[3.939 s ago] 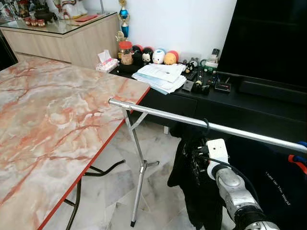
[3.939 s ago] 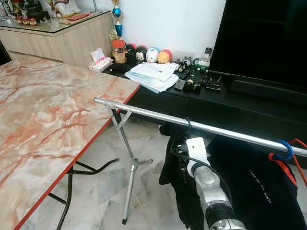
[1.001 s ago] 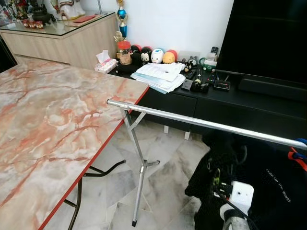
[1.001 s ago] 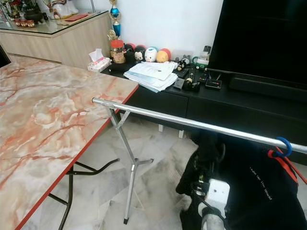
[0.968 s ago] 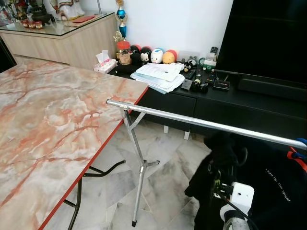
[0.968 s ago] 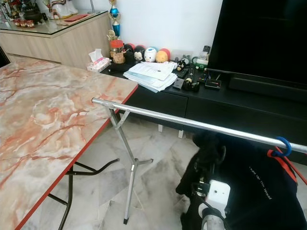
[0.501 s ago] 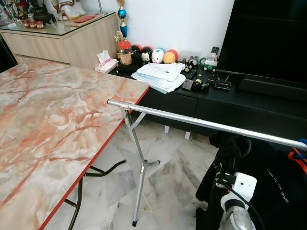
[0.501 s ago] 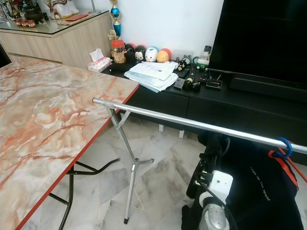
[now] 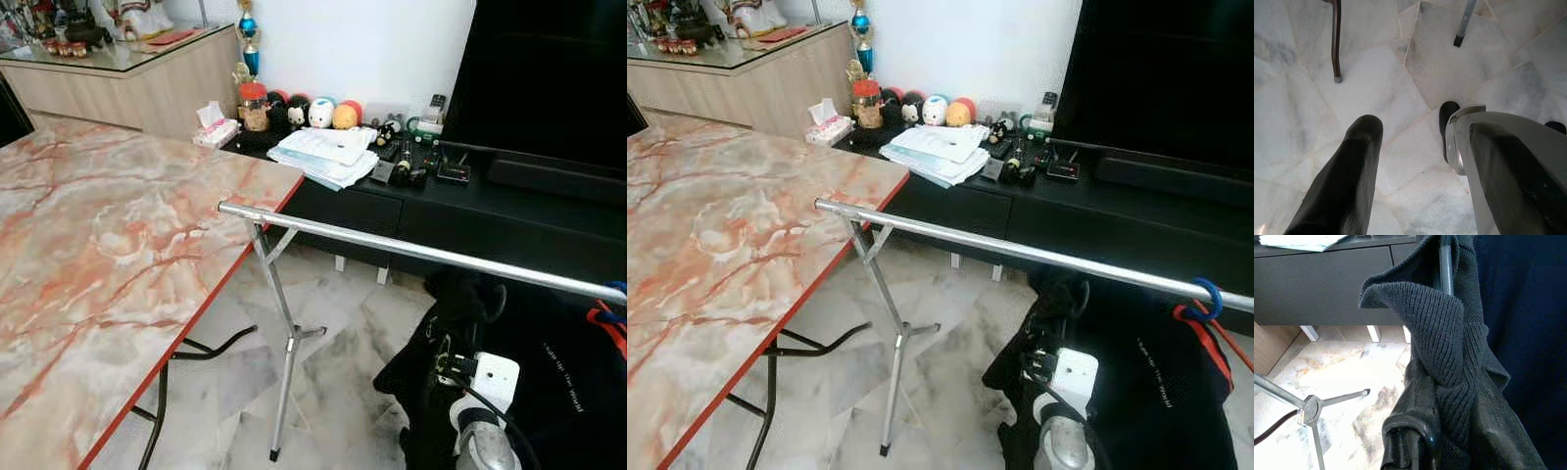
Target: Hang hanger
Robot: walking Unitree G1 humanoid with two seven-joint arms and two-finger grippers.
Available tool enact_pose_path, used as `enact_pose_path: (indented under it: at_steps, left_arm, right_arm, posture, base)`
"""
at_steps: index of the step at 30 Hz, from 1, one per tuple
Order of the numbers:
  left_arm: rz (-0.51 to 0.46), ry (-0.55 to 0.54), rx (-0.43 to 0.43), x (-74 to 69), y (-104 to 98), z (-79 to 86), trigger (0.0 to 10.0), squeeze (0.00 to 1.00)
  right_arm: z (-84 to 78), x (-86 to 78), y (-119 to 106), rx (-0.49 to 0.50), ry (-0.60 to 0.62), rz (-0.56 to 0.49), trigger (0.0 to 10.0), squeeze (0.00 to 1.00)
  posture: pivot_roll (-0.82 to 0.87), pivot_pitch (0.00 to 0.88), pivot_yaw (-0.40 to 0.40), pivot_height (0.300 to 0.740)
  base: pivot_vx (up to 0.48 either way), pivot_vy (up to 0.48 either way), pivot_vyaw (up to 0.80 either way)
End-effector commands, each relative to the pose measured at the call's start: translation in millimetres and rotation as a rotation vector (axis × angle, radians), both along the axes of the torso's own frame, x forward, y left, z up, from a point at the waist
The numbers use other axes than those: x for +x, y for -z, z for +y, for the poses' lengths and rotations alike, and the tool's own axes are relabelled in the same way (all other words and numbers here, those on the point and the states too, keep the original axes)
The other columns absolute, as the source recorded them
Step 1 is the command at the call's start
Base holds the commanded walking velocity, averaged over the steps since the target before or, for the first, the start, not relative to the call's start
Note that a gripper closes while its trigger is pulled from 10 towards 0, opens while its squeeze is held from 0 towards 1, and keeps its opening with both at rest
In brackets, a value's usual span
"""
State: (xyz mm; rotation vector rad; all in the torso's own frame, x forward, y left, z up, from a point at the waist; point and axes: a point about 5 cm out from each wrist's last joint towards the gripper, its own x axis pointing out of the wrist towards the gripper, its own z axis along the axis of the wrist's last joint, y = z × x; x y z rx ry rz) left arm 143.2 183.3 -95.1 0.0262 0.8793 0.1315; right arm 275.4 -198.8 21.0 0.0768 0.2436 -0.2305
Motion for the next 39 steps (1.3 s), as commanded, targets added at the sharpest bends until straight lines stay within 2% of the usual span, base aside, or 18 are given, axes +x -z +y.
enact_pose_path:
  at_steps: [1,21,31,39]
  left_arm:
    - [0.043,-0.009,-0.015,-12.1,5.0,-0.6,10.0,0.0]
    - [0.051,0.009,-0.015,-13.8,5.6,0.0,10.0,0.0]
    - [0.052,0.009,-0.018,-14.4,5.8,-0.4,10.0,0.0]
    - [0.05,0.006,-0.019,-14.4,5.8,-0.9,10.0,0.0]
  right_arm:
    - [2.8,7.0,-10.5,0.006,-0.005,-0.046,10.0,0.0]
    - [3.4,7.8,-9.2,0.012,0.01,-0.029,10.0,0.0]
    - [5.5,6.1,-6.8,0.018,0.01,-0.014,10.0,0.0]
    - [5.7,5.8,-6.4,0.017,0.012,-0.011,10.0,0.0]
  posture:
    - [0.08,0.054,0.061,0.74]
    - [0.07,0.041,0.068,0.74]
    - [0.07,0.045,0.068,0.74]
    - [0.07,0.052,0.064,0.74]
  base:
    - [-0.255,0.0,0.0]
    - [-0.293,0.0,0.0]
    - [-0.295,0.0,-0.73]
    - [-0.3,0.0,0.0]
